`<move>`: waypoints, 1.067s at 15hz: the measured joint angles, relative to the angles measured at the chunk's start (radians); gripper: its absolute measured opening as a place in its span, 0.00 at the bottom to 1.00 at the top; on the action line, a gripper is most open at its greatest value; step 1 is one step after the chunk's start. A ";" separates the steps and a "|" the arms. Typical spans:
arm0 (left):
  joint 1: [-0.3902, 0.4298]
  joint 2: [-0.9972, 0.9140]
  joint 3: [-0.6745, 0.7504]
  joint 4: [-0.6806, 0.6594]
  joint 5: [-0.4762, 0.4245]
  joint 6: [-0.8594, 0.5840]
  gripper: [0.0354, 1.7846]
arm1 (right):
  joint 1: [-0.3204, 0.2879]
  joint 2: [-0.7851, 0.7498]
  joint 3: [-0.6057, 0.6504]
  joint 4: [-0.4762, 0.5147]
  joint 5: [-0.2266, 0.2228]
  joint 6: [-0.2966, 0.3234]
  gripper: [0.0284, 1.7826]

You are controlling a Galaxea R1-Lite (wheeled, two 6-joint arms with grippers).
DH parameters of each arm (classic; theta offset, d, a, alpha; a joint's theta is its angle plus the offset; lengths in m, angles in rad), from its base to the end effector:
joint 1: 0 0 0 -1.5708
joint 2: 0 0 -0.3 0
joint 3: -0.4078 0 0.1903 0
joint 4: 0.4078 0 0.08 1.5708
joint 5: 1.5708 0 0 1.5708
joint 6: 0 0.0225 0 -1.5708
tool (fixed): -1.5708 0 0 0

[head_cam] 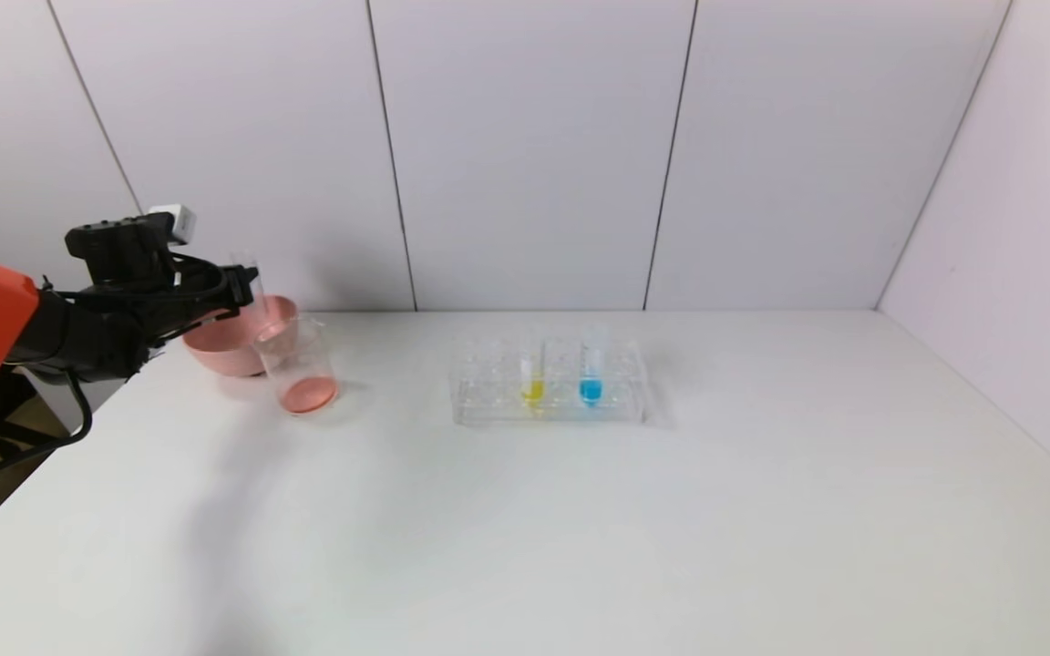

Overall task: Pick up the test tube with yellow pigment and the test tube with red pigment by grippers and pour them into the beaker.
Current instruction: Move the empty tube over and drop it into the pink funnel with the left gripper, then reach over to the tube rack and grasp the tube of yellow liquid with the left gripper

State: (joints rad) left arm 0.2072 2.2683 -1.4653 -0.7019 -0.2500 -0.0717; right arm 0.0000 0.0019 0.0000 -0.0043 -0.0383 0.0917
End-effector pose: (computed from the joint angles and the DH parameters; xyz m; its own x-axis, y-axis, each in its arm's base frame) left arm 0.4607 0.0912 0.1464 0.9942 -0.0438 -0.0978 0.0344 0.9948 -0.0962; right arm -0.0227 -0.0009 0.0760 0.9993 -0.0383 0.0024 0.0379 0.9951 0.0917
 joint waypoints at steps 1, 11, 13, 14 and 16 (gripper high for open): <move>0.000 -0.001 0.000 0.000 0.001 0.001 0.40 | 0.000 0.000 0.000 0.000 0.000 0.000 0.96; -0.012 -0.077 0.019 0.009 -0.004 0.000 0.99 | 0.000 0.000 0.000 0.000 0.000 0.000 0.96; -0.020 -0.139 0.065 0.030 -0.048 0.002 0.99 | 0.000 0.000 0.000 0.000 0.000 0.000 0.96; -0.021 -0.178 0.109 0.040 -0.106 0.001 0.99 | 0.000 0.000 0.000 0.000 0.000 0.000 0.96; -0.026 -0.277 0.241 0.060 -0.280 0.004 0.99 | 0.000 0.000 0.000 0.000 0.000 0.000 0.96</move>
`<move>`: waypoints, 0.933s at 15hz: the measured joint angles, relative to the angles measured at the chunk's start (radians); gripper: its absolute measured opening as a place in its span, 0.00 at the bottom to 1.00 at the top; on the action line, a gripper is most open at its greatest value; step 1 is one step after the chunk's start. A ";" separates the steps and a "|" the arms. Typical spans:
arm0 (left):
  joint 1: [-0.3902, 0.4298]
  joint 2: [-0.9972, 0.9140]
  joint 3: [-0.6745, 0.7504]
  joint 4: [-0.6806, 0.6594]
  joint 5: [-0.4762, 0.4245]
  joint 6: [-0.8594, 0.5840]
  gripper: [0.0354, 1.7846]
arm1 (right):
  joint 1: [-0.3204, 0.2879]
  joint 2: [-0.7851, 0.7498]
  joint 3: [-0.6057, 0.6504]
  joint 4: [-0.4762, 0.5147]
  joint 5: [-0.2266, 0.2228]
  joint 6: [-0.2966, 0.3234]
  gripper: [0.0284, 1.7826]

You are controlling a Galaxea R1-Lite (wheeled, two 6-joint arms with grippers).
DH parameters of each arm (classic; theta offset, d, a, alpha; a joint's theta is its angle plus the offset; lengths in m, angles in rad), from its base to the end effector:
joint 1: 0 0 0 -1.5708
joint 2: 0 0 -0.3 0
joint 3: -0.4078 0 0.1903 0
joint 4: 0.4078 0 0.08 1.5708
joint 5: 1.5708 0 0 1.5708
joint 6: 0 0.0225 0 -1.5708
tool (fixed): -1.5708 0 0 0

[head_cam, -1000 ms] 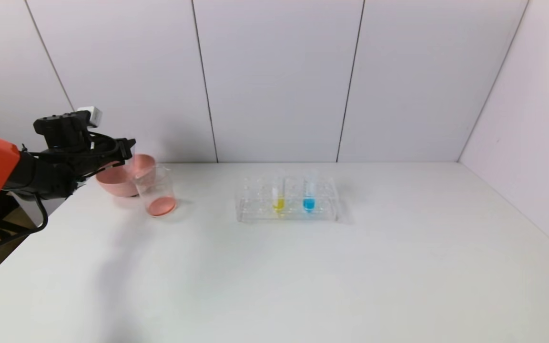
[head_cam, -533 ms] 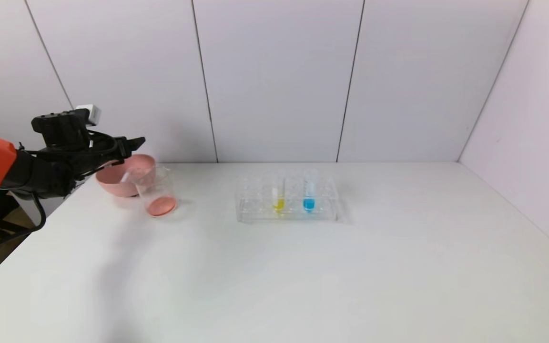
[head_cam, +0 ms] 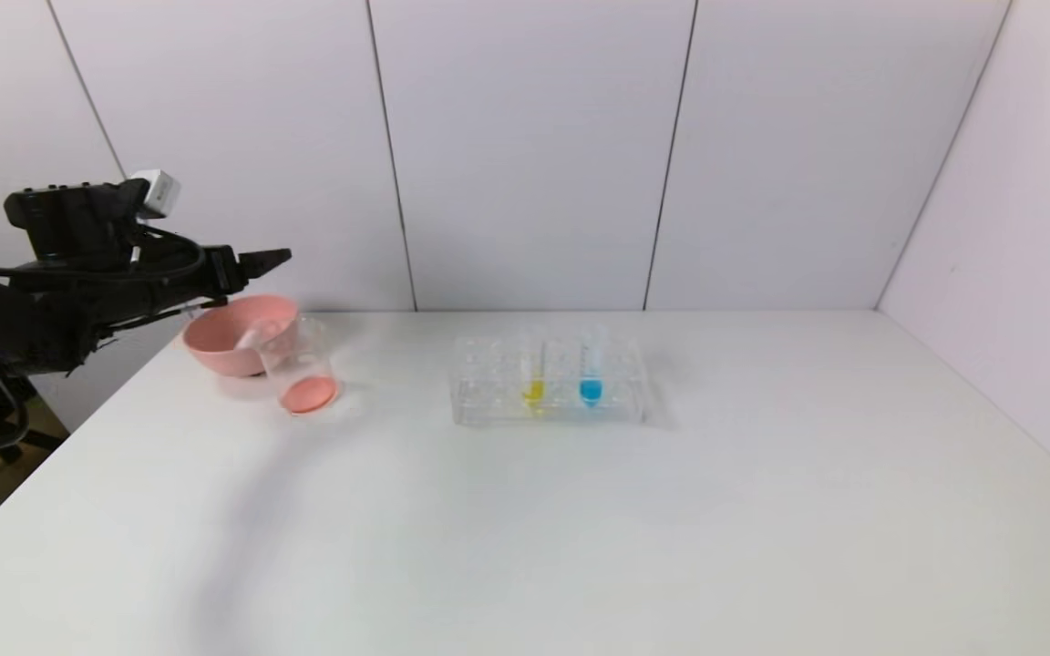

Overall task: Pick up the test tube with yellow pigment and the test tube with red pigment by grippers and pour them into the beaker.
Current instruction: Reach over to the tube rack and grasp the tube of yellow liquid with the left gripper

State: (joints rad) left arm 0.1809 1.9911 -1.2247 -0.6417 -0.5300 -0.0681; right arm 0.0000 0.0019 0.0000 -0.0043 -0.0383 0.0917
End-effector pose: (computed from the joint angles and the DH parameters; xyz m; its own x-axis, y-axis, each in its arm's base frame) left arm 0.3948 0.0606 0.1947 0.9331 -0.3433 -0.1073 0.3291 0.9353 -0.1303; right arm -0.0227 -0.0009 0.0760 0.9993 -0.0383 0.0024 0.0379 0.9951 0.0917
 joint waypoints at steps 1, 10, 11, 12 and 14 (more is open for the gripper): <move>-0.008 -0.055 0.072 0.008 -0.098 0.002 0.99 | 0.000 0.000 0.000 0.000 0.000 0.000 0.96; -0.478 -0.332 0.460 -0.002 -0.214 0.033 0.99 | 0.000 0.000 0.000 0.000 0.000 0.000 0.96; -0.561 -0.348 0.484 -0.010 -0.165 0.032 0.99 | 0.000 0.000 0.000 0.000 0.000 0.000 0.96; -0.644 -0.358 0.501 -0.014 -0.100 0.029 0.99 | 0.000 0.000 0.000 0.000 0.000 0.000 0.96; -0.820 -0.362 0.516 -0.020 0.101 0.005 0.99 | 0.000 0.000 0.000 0.000 0.000 0.000 0.96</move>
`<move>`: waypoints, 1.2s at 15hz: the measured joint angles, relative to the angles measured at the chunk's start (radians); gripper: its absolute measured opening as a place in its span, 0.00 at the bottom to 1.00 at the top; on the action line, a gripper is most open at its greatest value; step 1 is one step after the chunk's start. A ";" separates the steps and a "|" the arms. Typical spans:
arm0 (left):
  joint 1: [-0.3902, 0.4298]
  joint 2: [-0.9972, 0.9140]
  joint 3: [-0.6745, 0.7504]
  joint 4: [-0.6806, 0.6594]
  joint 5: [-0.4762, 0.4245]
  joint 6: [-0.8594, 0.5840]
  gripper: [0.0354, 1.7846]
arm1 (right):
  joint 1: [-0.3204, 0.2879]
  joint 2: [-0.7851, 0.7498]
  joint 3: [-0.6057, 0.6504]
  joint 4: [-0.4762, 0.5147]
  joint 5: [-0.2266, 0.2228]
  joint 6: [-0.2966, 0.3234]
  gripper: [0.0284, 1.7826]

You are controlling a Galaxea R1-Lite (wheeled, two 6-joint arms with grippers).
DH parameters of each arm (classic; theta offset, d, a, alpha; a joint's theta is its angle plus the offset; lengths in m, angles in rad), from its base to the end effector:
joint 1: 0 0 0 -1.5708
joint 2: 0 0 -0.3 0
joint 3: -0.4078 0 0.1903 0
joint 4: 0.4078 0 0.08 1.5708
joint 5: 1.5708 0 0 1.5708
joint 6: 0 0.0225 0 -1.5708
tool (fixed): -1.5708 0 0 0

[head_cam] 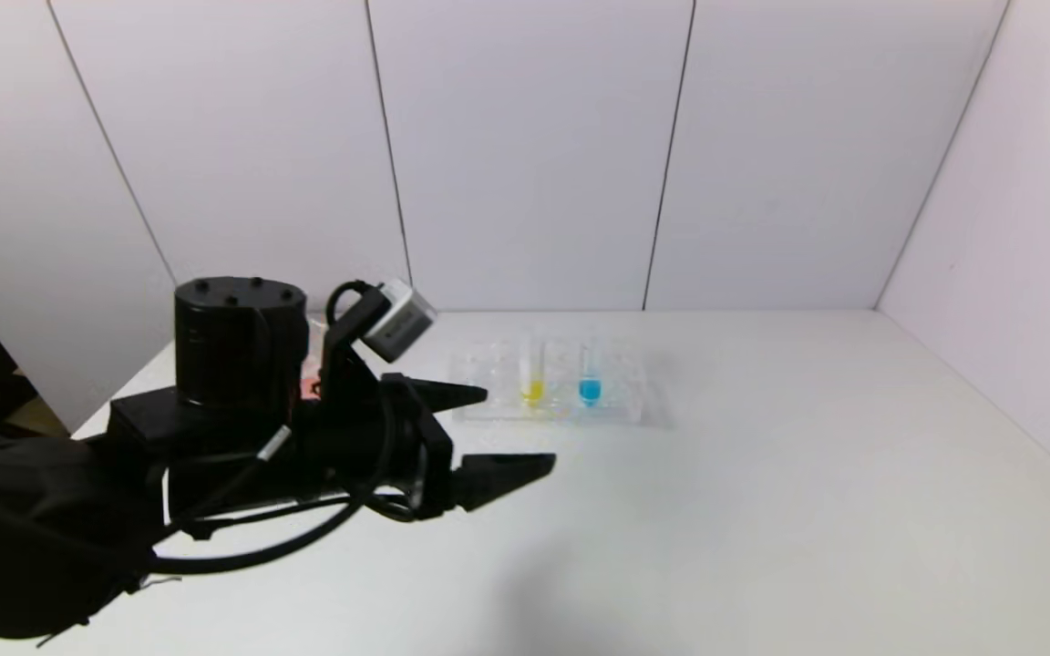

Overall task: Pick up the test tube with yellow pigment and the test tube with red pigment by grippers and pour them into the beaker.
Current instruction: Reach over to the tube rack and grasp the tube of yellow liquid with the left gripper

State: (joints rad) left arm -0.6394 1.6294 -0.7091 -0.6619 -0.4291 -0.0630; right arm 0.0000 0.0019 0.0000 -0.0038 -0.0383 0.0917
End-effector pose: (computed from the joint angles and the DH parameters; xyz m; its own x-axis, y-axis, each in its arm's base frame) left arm 0.2195 -0.1749 0.1805 0.4572 -0.8585 -0.2324 0.8508 0.4983 -0.1670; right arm -0.0227 -0.0009 0.0759 0.9993 -0.0383 0.0019 0.0380 0.9951 0.0916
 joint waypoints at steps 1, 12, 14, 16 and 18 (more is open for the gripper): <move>-0.079 0.007 -0.001 -0.001 0.120 -0.028 0.99 | 0.000 0.000 0.000 0.000 0.000 0.000 0.96; -0.307 0.411 -0.260 -0.177 1.232 -0.240 0.99 | 0.000 0.000 0.000 0.000 0.000 0.000 0.96; -0.271 0.455 -0.296 -0.176 1.228 -0.232 0.99 | 0.000 0.000 0.000 0.000 0.000 0.000 0.96; -0.232 0.489 -0.342 -0.175 1.187 -0.200 0.99 | 0.000 0.000 0.000 0.000 0.000 0.000 0.96; -0.195 0.519 -0.410 -0.174 1.132 -0.169 0.99 | 0.000 0.000 0.000 0.000 0.000 0.000 0.96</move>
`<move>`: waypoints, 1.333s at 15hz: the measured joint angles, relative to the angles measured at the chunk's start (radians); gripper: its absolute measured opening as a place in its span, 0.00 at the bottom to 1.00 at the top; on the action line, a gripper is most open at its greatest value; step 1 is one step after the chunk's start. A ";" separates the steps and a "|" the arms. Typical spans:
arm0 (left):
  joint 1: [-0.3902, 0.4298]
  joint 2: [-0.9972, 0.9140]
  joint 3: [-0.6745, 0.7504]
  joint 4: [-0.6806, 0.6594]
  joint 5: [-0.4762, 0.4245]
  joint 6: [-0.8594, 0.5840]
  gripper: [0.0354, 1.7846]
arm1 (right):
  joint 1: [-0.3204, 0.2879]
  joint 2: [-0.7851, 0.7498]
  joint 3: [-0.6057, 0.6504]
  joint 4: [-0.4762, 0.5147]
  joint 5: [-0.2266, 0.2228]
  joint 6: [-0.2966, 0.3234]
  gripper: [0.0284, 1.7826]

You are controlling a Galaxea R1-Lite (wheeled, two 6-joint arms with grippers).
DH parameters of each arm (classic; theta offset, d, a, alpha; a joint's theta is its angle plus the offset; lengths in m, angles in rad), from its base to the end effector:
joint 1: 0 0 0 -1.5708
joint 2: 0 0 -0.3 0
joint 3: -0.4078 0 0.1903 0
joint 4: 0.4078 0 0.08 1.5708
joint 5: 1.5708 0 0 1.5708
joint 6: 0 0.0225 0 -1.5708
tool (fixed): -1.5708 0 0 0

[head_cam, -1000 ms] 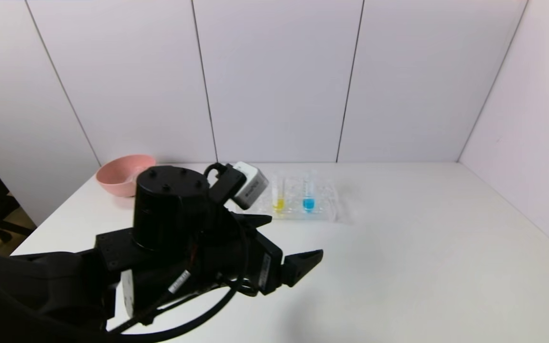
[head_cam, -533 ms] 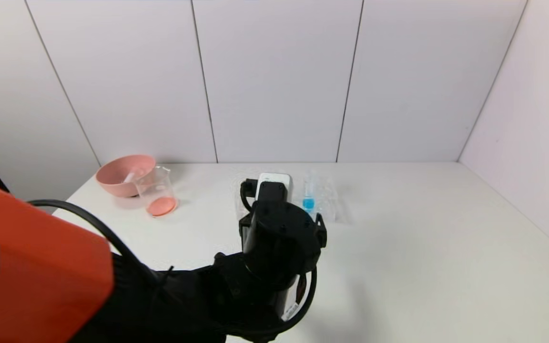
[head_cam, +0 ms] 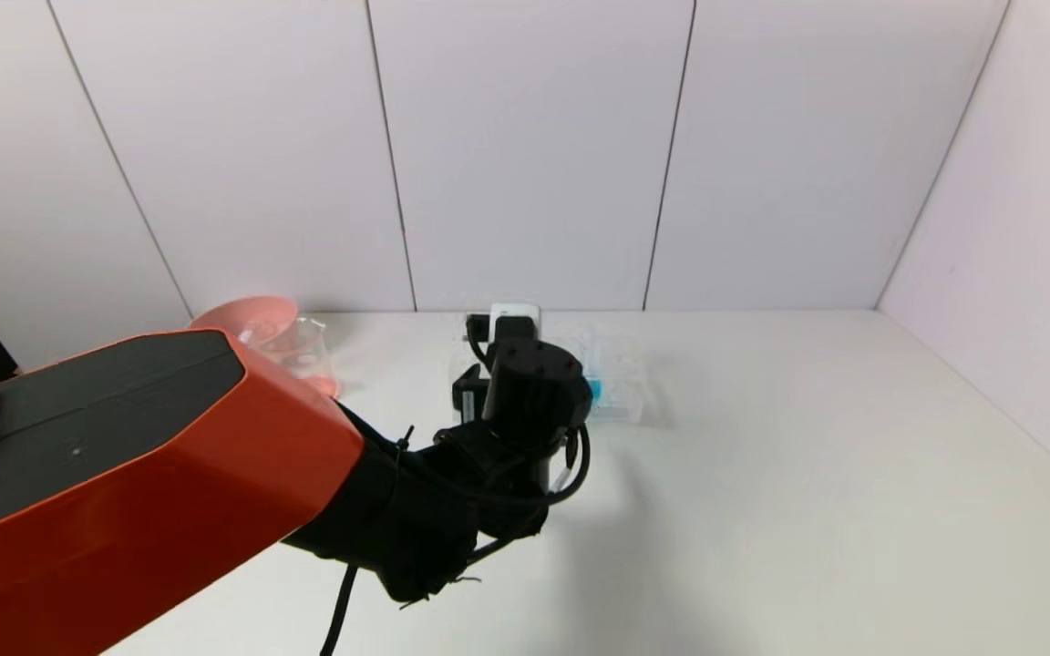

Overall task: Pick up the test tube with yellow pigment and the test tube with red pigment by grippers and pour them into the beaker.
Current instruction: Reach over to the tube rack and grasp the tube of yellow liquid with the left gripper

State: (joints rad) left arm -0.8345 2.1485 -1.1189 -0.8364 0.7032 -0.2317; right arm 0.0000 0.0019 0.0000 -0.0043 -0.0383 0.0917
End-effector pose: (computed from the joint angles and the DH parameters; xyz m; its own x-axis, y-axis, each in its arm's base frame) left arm 0.2887 -0.2969 0.1218 0.9819 -0.1204 -0.1465 0.1057 0.9889 -0.1045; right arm -0.0227 -0.0009 0.0760 0.9993 -0.0383 0.0024 0.0379 0.9951 0.0917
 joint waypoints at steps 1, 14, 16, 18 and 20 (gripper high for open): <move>0.013 0.015 -0.037 0.005 -0.016 0.011 0.99 | 0.000 0.000 0.000 0.000 0.000 0.000 0.96; 0.096 0.196 -0.285 0.006 -0.064 0.069 0.99 | 0.000 0.000 0.000 0.000 0.000 0.000 0.96; 0.094 0.200 -0.289 0.003 -0.063 0.070 0.99 | 0.000 0.000 0.000 0.000 0.000 0.000 0.96; 0.095 0.201 -0.289 0.002 -0.063 0.070 0.95 | 0.000 0.000 0.000 0.000 0.000 0.000 0.96; 0.094 0.201 -0.289 0.002 -0.062 0.071 0.86 | 0.000 0.000 0.000 0.000 0.000 0.000 0.96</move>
State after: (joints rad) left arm -0.7404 2.3491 -1.4081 -0.8345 0.6413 -0.1611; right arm 0.0000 0.0019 0.0000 -0.0043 -0.0383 0.0917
